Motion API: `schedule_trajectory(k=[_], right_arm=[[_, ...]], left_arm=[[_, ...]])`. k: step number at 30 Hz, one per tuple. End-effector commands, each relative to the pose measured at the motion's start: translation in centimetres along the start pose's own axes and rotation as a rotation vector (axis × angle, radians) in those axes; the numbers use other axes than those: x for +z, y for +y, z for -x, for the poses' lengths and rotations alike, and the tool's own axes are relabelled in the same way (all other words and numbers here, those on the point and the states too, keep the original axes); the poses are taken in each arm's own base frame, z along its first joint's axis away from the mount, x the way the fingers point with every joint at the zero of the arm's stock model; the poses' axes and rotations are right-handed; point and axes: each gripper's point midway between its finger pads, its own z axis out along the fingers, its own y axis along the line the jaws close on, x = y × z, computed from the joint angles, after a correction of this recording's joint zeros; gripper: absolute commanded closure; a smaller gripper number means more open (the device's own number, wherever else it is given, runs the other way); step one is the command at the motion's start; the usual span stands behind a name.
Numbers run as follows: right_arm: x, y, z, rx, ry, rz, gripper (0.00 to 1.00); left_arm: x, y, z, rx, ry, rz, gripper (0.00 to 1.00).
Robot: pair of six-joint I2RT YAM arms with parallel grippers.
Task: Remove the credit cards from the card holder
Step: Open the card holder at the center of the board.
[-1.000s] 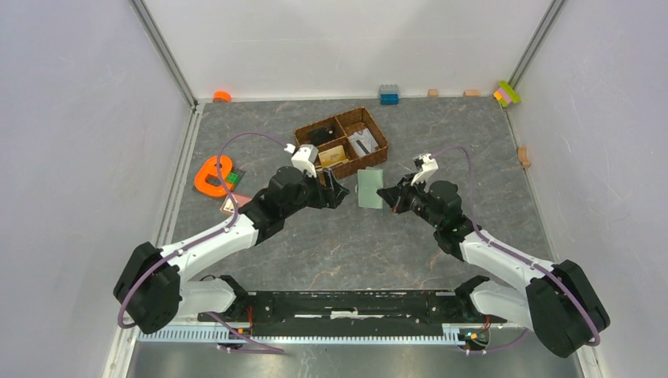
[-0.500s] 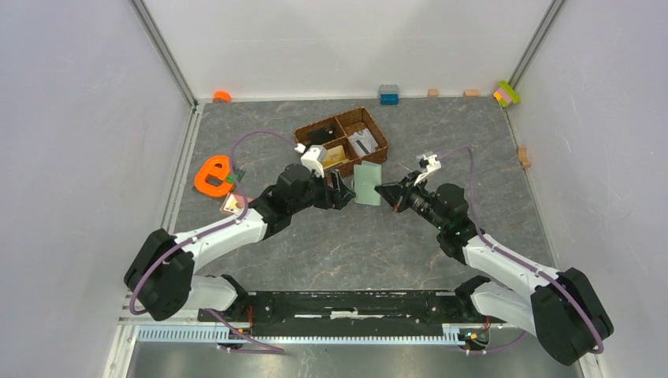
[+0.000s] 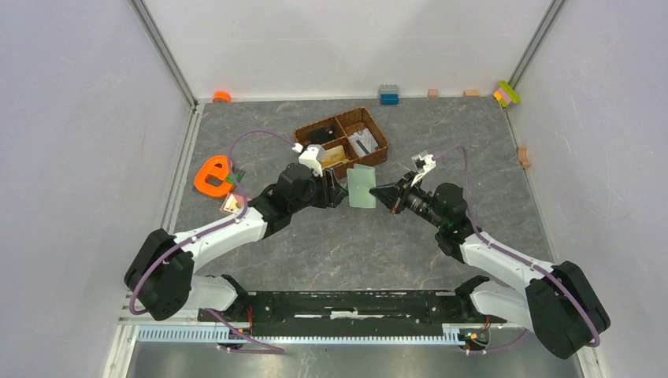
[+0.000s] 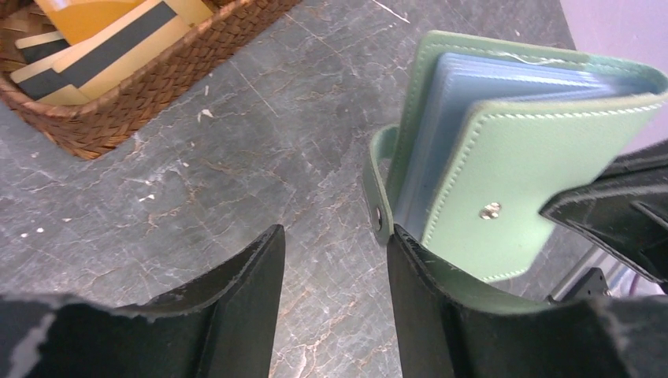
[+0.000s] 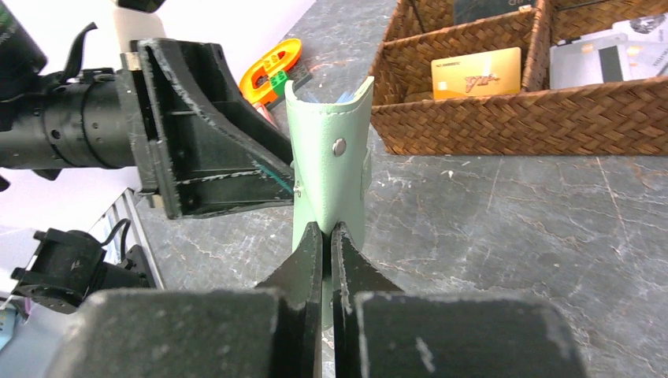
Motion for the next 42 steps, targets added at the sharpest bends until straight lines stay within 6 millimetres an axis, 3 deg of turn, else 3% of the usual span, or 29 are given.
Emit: schedule_trajectory(k=[1, 8, 15, 17, 23, 26, 28, 31, 33, 34, 36, 42], right_arm=[[0.3, 1.9, 1.8, -0.023, -0.058, 0.093, 1.0], [0.7, 2.4, 1.5, -0.009, -0.038, 0.131, 1.0], [0.8, 2.8, 1.4, 0.002, -0.031, 0.154, 1.0], [0.7, 2.7, 1.4, 0.003, -0.033, 0.15, 1.0], [0.7, 2.2, 1.4, 0.004, -0.039, 0.116, 1.0], [0.7, 1.8, 1.4, 0.007, -0.042, 0.093, 1.0], [0.7, 0.7, 1.2, 0.017, -0.038, 0.035, 0.94], [0.7, -2.2, 0.4, 0.024, -0.005, -0.119, 0.73], [0.7, -3.9, -0.3, 0.027, 0.032, -0.207, 0.41], [0.7, -4.6, -0.6, 0.028, 0.055, -0.245, 0.32], [0.9, -5.3, -1.2, 0.015, 0.104, -0.277, 0.27], [1.7, -4.9, -2.2, 0.021, 0.167, -0.235, 0.25]], left_arm=[[0.0, -0.2, 2.4, -0.016, -0.061, 0.023, 0.45], [-0.1, -0.2, 2.4, -0.016, -0.063, 0.023, 0.46], [0.0, -1.2, 2.3, -0.024, -0.046, -0.045, 0.36], [0.1, -1.6, 2.2, -0.036, -0.037, -0.085, 0.44], [0.5, -2.3, 1.7, -0.063, -0.002, -0.143, 0.8], [0.5, -2.4, 1.7, -0.064, -0.001, -0.151, 0.91], [0.5, -2.3, 1.7, -0.064, -0.002, -0.146, 0.98], [0.5, -2.0, 1.5, -0.067, 0.0, -0.131, 0.98], [0.6, -2.0, 1.5, -0.068, 0.007, -0.13, 0.98], [0.7, -2.0, 1.4, -0.07, 0.012, -0.132, 0.98], [0.9, -2.1, 1.2, -0.072, 0.023, -0.138, 0.98], [1.6, -2.4, 0.5, -0.087, 0.065, -0.155, 0.98]])
